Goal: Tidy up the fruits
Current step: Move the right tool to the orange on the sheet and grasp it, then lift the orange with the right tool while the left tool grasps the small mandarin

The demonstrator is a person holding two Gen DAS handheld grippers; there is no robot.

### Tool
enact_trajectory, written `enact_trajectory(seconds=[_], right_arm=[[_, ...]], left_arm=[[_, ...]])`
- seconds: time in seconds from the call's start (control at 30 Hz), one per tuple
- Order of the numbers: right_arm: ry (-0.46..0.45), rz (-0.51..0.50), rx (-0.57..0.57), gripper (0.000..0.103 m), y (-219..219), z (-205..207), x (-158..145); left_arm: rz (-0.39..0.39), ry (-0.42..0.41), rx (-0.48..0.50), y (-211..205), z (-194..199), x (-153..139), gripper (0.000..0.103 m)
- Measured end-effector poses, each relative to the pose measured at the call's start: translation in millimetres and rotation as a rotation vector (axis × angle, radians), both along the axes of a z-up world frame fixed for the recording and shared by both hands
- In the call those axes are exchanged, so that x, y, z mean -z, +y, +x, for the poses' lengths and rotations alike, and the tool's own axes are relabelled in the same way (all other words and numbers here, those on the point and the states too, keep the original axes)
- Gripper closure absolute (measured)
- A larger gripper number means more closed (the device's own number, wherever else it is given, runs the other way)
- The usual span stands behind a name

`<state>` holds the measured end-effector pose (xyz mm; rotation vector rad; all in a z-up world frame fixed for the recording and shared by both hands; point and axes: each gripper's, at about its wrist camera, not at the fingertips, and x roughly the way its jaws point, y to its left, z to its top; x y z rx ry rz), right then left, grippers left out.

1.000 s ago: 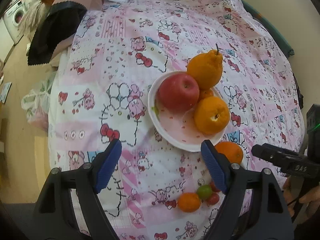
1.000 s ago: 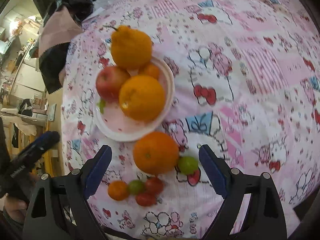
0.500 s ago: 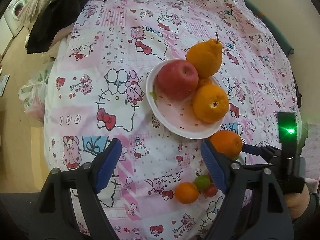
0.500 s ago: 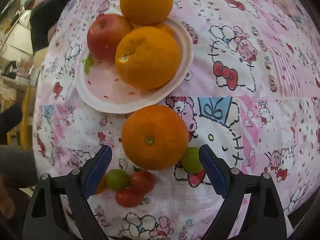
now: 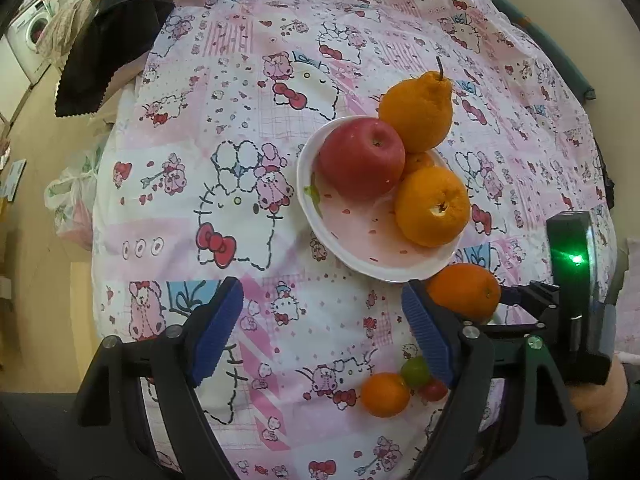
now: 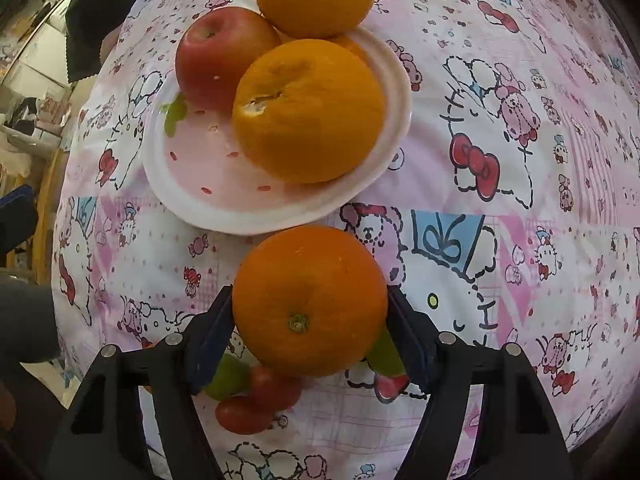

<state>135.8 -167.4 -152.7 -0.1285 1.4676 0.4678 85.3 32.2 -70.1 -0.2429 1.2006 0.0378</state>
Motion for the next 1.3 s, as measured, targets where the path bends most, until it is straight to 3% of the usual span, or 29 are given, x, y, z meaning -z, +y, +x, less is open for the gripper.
enact_trajectory(seconds=[0.17,0.4,0.67,0.93,1.03,1.3], right_arm=[[-0.001,0.026,0.034,0.028,-9,-3,-8],[-0.060,0.122,0.083,0.029,-37,-14,-47],[-0.124,0.203,0.144,0.029,-58,-24,-74],[-0.162,0.292,0.286,0.029,-91,-35,-94],[-0.171,0.320,0.331,0.029,-99,-39,-100],[-0.126,0.295,0.307,0.029,-90,-34,-84]], left_arm=[[0.006,0.004,-0.017,4,1,2,0.024],[0.022,-0.023,-0.011,3,-7,-7,0.024],[-0.026,-0.022,0.021,-4,-29,-17,0.024],[-0.064,0.088,0.096,-21,-42,9,0.025],[-0.057,0.133,0.110,-23,-43,21,0.031],[-0.069,0.208,0.154,-33,-45,42,0.036]])
